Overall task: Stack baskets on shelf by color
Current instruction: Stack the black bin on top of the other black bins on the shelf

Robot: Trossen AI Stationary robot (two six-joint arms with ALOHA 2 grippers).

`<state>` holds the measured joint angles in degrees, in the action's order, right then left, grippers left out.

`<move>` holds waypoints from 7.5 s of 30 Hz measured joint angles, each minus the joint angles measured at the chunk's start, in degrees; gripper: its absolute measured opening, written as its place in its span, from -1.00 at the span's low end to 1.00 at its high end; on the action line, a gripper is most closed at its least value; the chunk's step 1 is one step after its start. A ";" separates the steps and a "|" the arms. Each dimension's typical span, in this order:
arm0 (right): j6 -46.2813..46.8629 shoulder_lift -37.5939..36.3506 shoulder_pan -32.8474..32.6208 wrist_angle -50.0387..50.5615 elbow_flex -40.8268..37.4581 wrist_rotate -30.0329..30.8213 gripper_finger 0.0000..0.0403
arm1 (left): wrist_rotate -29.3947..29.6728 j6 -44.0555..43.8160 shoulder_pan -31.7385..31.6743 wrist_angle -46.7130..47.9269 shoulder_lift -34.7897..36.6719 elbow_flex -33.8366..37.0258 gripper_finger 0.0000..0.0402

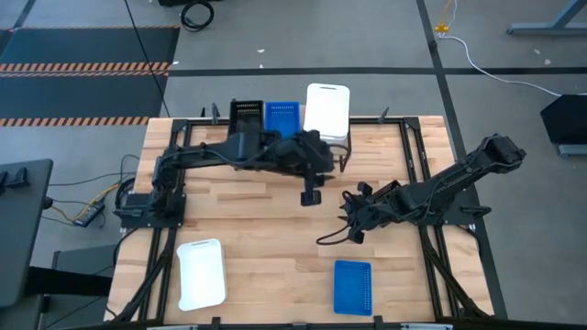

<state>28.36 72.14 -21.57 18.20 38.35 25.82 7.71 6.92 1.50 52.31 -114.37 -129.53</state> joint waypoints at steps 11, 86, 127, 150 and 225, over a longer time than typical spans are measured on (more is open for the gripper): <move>0.11 0.00 -0.60 0.76 -0.02 0.05 -0.24 | 0.14 -1.74 -0.57 -11.67 11.87 27.88 -0.42; 27.38 17.81 6.96 49.84 18.57 -20.99 0.05 | 0.58 -0.24 -0.88 -63.03 56.85 88.40 -0.42; 1.71 17.81 2.43 34.91 25.51 -14.39 -0.43 | -0.26 -4.63 -0.90 -63.11 55.67 88.40 -0.42; -14.90 17.81 14.33 16.82 10.92 -10.68 -0.44 | -3.76 -4.49 1.12 -66.22 54.62 88.40 -0.42; -12.53 -21.22 0.35 -10.08 -13.00 5.07 -0.03 | -2.82 -7.69 7.28 -42.18 0.81 57.00 0.05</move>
<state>15.83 50.92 -21.22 8.11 25.35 30.89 4.89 -0.77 8.79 10.14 -113.55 -72.52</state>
